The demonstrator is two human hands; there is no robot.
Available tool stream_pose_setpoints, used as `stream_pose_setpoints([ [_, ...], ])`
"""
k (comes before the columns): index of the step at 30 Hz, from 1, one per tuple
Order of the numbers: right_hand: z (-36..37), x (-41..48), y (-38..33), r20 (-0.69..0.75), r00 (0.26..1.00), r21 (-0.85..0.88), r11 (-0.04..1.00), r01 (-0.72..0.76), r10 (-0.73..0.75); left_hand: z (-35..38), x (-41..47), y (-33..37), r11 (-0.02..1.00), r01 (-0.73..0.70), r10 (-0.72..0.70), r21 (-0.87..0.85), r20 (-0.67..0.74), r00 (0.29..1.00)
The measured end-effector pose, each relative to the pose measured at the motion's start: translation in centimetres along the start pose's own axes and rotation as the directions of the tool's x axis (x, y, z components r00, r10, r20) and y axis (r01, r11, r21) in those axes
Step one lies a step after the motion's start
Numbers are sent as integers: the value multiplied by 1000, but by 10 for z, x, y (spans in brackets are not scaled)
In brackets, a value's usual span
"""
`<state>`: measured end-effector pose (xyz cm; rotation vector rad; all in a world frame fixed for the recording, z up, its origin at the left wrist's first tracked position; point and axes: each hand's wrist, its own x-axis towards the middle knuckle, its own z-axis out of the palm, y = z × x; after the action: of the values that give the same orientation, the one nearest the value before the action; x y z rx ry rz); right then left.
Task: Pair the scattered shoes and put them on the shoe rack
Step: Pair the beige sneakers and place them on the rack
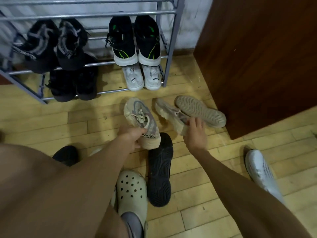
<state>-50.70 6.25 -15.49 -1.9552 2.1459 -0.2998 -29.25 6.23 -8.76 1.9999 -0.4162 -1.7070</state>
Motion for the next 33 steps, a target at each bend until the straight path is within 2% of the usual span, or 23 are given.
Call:
stream_pose_setpoints([
  [2,6,-16,13,218,975,-118,990,77,-50,-1,-7,-3,1000,-9,9,3,-11,1000],
  [4,13,-29,23,397,913,-103,984,145,-93,-4,-8,-9,1000,-15,15,-1,-36,999],
  [5,15,-33,25,435,895,-72,986,148,-102,-6,-10,-11,1000,-8,8,0,-42,999],
  [8,19,-35,24,450,890,40,998,58,-69,-11,-9,-21,999,15,-13,47,-41,999],
  [11,21,-24,15,361,931,126,987,-100,48,-14,-10,-25,997,-2,10,83,-91,996],
  [13,22,-10,11,322,937,124,976,-179,131,-12,-7,-26,996,3,5,84,-92,996],
  [19,42,23,11,520,783,29,909,-415,341,-3,7,-19,993,50,-46,107,-45,998],
  [23,49,36,13,570,680,18,820,-572,461,-4,19,-16,994,37,-30,107,-66,997],
  [27,38,49,19,643,610,39,775,-631,464,-4,18,-16,987,-5,13,158,-52,999],
  [31,7,34,13,668,604,93,756,-648,435,-10,4,-15,972,-39,59,231,-81,995],
  [33,-10,23,13,650,640,122,775,-620,410,-12,-10,-10,961,-68,88,266,-67,994],
])
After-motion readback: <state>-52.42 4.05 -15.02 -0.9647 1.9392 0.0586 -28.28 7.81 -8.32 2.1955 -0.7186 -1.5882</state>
